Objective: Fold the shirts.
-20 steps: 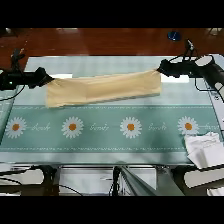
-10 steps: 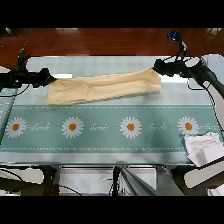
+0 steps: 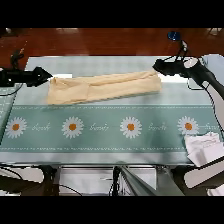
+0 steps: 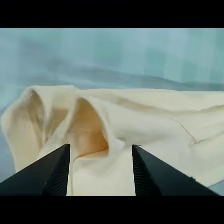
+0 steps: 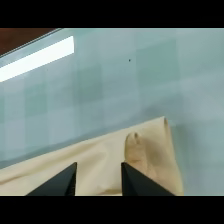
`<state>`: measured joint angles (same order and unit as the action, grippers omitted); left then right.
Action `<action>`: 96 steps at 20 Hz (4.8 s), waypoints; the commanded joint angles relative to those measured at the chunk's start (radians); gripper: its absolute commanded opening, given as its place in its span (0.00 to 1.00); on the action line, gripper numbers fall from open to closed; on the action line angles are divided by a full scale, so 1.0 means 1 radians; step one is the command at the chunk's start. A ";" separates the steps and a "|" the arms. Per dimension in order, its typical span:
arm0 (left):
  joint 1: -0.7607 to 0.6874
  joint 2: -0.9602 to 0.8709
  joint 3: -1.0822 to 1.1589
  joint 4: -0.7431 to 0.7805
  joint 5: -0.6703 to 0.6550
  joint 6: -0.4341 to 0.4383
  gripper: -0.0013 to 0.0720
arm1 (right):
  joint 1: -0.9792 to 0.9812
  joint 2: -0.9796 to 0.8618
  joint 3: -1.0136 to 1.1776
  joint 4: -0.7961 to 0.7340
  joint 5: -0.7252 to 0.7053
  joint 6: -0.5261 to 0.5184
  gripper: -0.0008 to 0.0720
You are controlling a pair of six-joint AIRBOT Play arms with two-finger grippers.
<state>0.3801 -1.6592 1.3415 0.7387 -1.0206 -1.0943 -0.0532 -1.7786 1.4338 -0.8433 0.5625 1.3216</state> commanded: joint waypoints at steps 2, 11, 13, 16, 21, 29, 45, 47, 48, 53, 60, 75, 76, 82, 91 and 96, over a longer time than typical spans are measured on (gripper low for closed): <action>0.098 0.031 0.098 0.210 -0.167 -0.127 0.66 | -0.077 0.080 0.001 -0.137 0.092 0.005 0.53; 0.092 0.052 0.101 0.317 -0.317 -0.153 0.64 | -0.257 -0.027 0.008 0.129 0.503 -0.102 0.83; 0.078 0.052 0.101 0.317 -0.317 -0.152 0.64 | -0.257 -0.064 0.008 0.220 0.525 -0.126 0.83; 0.060 0.051 0.101 0.317 -0.316 -0.149 0.64 | -0.224 -0.111 0.008 0.245 0.532 -0.127 0.83; 0.023 0.051 0.101 0.317 -0.316 -0.149 0.64 | -0.122 -0.151 0.009 0.252 0.392 -0.069 0.77; -0.031 0.052 0.101 0.233 -0.327 -0.149 0.64 | -0.076 -0.089 0.132 0.233 0.498 -0.083 0.04; -0.737 -0.016 0.101 -0.198 0.000 -0.290 0.05 | -0.076 0.436 0.140 -0.245 0.756 0.010 0.04; -0.791 -0.047 0.101 -0.198 0.000 -0.319 0.05 | -0.076 0.469 0.140 -0.259 0.772 0.010 0.04; -0.814 -0.061 0.101 -0.198 0.003 -0.333 0.05 | -0.076 0.482 0.140 -0.259 0.781 0.010 0.04; -0.896 -0.122 0.101 -0.198 0.054 -0.376 0.05 | -0.076 0.551 0.140 -0.259 0.835 0.010 0.04; -0.963 -0.200 0.101 -0.231 0.157 -0.423 0.05 | -0.076 0.657 0.140 -0.257 0.911 0.010 0.04; -1.097 -0.274 0.106 -0.537 0.291 -0.320 0.05 | -0.076 0.692 0.140 -0.237 0.933 0.026 0.04; -1.054 -0.241 0.106 -0.536 0.285 -0.272 0.05 | -0.076 0.692 0.140 -0.237 0.933 0.031 0.04; -0.639 0.081 0.106 -0.307 0.141 -0.196 0.05 | 0.034 0.690 0.110 -0.244 0.901 0.075 0.04; -0.058 0.552 0.106 -0.247 -0.146 -0.111 0.05 | 0.388 0.624 -0.143 -0.319 0.481 0.269 0.04; -0.001 0.682 0.105 -0.229 -0.214 -0.102 0.05 | 0.593 0.365 -0.163 -0.317 0.145 0.398 0.05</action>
<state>0.3336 -1.0534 1.4471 0.4950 -1.1851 -1.2068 0.4278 -1.2869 1.2907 -1.1561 0.9360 1.6249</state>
